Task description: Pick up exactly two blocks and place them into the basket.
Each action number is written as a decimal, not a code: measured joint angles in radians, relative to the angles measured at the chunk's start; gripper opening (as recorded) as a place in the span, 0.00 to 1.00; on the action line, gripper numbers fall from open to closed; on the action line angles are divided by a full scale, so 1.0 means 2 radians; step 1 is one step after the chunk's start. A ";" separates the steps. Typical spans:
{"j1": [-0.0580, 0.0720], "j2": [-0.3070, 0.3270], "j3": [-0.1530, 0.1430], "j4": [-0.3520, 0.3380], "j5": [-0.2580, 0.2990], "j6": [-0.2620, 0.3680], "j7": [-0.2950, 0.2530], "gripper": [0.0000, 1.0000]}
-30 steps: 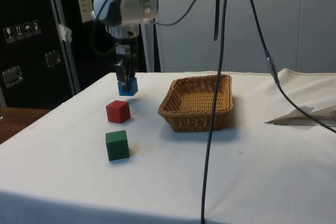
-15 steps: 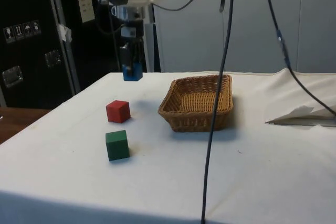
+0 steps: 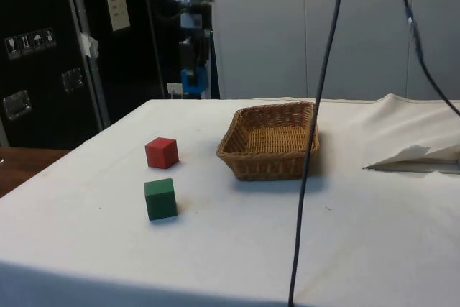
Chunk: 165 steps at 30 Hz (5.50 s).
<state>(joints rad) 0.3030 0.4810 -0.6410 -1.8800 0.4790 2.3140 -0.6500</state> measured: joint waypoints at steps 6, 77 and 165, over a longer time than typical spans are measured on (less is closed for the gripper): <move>0.000 -0.035 0.000 -0.026 -0.024 0.000 0.001 0.01; 0.001 -0.179 0.023 -0.364 -0.150 0.219 0.032 0.01; 0.013 -0.265 0.214 -0.303 -0.175 0.124 0.240 1.00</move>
<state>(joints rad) 0.3290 -0.0480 -0.2130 -2.4870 0.1300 2.5610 -0.1700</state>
